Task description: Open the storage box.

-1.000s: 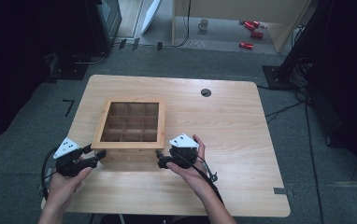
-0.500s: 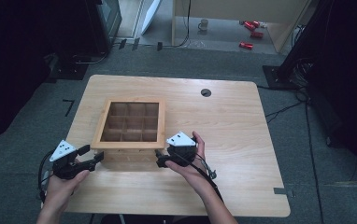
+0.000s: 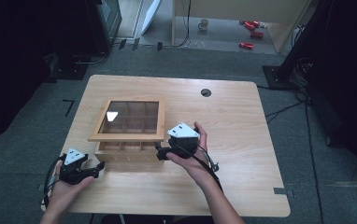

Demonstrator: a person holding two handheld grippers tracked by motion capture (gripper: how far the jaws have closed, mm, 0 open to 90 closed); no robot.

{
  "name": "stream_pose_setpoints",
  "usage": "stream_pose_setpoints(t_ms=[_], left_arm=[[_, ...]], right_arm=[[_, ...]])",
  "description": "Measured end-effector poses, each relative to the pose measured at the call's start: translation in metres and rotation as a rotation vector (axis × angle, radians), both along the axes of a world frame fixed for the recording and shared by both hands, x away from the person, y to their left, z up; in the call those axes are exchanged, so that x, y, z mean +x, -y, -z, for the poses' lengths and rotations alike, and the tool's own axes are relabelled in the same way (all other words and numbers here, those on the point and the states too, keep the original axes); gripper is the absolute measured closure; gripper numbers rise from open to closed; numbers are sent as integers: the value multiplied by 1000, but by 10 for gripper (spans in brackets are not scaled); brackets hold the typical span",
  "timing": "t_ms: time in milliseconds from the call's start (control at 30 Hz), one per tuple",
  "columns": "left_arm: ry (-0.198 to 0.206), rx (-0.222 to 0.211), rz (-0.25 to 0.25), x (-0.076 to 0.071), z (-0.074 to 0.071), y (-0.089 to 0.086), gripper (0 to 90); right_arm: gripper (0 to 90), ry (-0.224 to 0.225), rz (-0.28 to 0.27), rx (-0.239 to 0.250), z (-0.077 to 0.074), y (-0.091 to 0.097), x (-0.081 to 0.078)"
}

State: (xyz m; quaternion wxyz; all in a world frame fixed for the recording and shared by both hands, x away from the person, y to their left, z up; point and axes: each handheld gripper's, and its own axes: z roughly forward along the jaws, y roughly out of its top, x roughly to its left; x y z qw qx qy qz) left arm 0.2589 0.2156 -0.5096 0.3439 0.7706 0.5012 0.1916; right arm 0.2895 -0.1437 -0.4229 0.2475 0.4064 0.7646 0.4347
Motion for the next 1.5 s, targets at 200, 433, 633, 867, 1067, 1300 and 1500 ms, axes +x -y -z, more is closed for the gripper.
stream_pose_setpoints(t_ms=[200, 433, 633, 867, 1067, 1300, 1500], left_arm=[[4, 49, -16, -2, 5, 3, 225], [20, 60, -40, -7, 7, 6, 225], [23, 56, -42, -9, 7, 7, 228], [20, 54, -42, -9, 7, 7, 229], [19, 48, -41, -9, 7, 6, 230], [19, 53, -37, -9, 7, 7, 232], [16, 45, -35, -8, 7, 6, 233]], right_arm=[[0, 31, 4, 5, -18, 0, 6], [0, 47, 3, 24, -35, 1, 15], [48, 60, -37, 61, -46, 4, 27], [306, 138, -81, 62, -53, -1, 35], [460, 166, -111, 150, -60, 1, 47], [492, 207, -119, 200, -70, 3, 68], [527, 223, -113, 136, -68, -4, 85]])
